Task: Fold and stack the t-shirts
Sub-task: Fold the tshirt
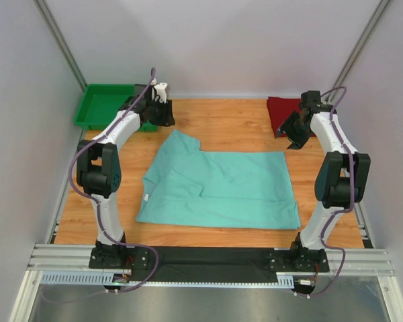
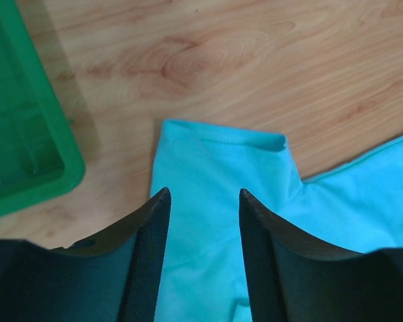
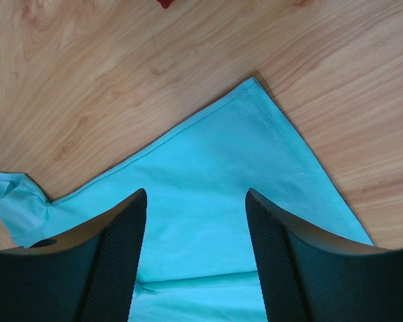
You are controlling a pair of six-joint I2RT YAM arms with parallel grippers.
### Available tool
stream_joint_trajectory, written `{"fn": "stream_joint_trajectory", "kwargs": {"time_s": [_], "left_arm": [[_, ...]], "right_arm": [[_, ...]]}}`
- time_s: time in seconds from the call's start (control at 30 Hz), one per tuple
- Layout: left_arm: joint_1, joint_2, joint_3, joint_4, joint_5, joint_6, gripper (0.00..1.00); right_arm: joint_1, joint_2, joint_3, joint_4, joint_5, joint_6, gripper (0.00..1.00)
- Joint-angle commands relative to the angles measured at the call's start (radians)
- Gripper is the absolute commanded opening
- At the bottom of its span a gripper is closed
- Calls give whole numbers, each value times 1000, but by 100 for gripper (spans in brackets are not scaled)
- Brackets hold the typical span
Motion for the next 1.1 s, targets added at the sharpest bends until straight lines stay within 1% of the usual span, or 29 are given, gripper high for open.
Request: {"fn": "stream_joint_trajectory", "kwargs": {"time_s": [0.0, 0.03, 0.17, 0.2, 0.23, 0.3, 0.4, 0.47, 0.6, 0.7, 0.9, 1.07], "left_arm": [[-5, 70, 92, 85, 79, 134, 49], [-5, 108, 118, 84, 75, 150, 47], [-5, 196, 166, 83, 49, 165, 48], [-6, 214, 210, 87, 43, 159, 49], [-5, 263, 260, 20, 47, 165, 49], [-8, 300, 352, -10, 32, 167, 49], [-15, 335, 394, -10, 0, 161, 49], [-17, 360, 435, -61, -19, 135, 48], [-18, 374, 434, -133, -25, 115, 48], [-21, 381, 429, -162, 13, 115, 49], [-26, 417, 451, -206, 13, 75, 50], [-34, 483, 552, -280, -5, 69, 52]], "right_arm": [[6, 35, -1, 3, -27, 19, 62], [9, 38, -1, 0, -33, 15, 62], [11, 49, 1, -1, -38, -13, 61], [11, 52, 1, -3, -36, -19, 61], [11, 54, 1, -6, -33, -30, 61], [11, 61, -1, -7, -25, -41, 61], [11, 71, 2, -15, -28, -50, 60], [11, 72, 2, -14, -36, -50, 60], [11, 77, 1, -3, -51, -42, 60], [11, 84, -7, 6, -61, -33, 60], [12, 87, -30, 25, -62, -27, 60], [11, 84, -42, 26, -62, -27, 60]]}}
